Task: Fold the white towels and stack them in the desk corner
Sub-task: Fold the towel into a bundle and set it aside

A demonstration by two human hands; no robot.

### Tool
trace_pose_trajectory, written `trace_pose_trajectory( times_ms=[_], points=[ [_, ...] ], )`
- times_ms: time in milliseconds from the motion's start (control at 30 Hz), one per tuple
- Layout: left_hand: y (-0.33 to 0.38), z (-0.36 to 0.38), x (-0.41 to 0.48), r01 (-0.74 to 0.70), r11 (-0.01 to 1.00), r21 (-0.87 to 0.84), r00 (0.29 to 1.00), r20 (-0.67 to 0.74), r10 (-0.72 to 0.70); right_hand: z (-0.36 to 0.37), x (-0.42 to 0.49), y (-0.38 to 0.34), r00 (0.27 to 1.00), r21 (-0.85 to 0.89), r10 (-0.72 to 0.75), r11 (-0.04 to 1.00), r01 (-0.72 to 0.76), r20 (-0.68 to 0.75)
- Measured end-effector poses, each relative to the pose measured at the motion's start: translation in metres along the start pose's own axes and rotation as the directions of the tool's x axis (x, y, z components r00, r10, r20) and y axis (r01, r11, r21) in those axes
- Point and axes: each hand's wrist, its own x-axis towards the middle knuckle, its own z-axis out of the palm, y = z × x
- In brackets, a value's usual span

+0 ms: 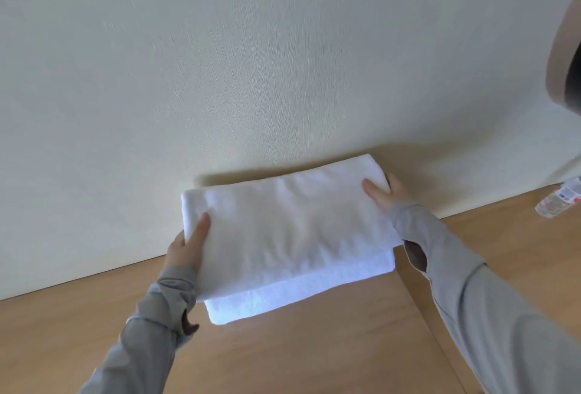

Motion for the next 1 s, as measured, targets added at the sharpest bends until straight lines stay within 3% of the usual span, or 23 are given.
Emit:
trace_pose_trajectory(
  times_ms=[67,267,400,467,533,600,633,667,767,1000],
  points=[
    [-0.001,0.001,0.004,-0.007,1.0,0.014,1.0,0.006,0.007,0.003,0.003,0.0,1.0,0.004,-0.023,1.0,0.023,-0.015],
    [-0.022,0.005,0.01,0.161,0.983,0.092,0.984,0.059,-0.167,0.01,0.011,0.024,0.999,-0.168,0.017,0.986,-0.025,-0.045],
    [-0.024,0.005,0.009,0.151,0.971,0.184,0.987,0.019,-0.157,0.012,0.009,0.022,0.997,-0.319,0.006,0.947,-0.028,-0.071],
    [-0.027,0.005,0.005,0.082,0.947,0.31,0.99,-0.135,-0.042,0.014,0.005,0.019,0.981,-0.543,-0.129,0.84,0.03,-0.147],
    [-0.023,0.01,-0.012,-0.138,0.831,0.538,0.923,-0.236,0.306,0.023,-0.008,0.012,0.882,-0.727,-0.449,0.653,0.214,-0.144],
    [-0.016,0.029,-0.03,-0.405,0.546,0.733,0.778,-0.038,0.627,0.044,-0.026,0.005,0.761,-0.752,-0.647,0.476,0.456,0.052],
    [-0.015,0.042,-0.036,-0.486,0.376,0.789,0.73,0.129,0.671,0.057,-0.036,0.004,0.753,-0.746,-0.63,0.406,0.528,0.19],
    [-0.017,0.054,-0.04,-0.535,0.273,0.8,0.724,0.267,0.636,0.069,-0.045,0.006,0.765,-0.748,-0.572,0.358,0.559,0.298],
    [-0.033,0.069,-0.035,-0.544,0.268,0.795,0.798,0.391,0.458,0.084,-0.055,0.023,0.817,-0.809,-0.432,0.271,0.522,0.383],
    [-0.035,0.07,-0.027,-0.526,0.241,0.815,0.829,0.429,0.36,0.088,-0.046,0.025,0.877,-0.855,-0.304,0.256,0.452,0.372]
  ],
)
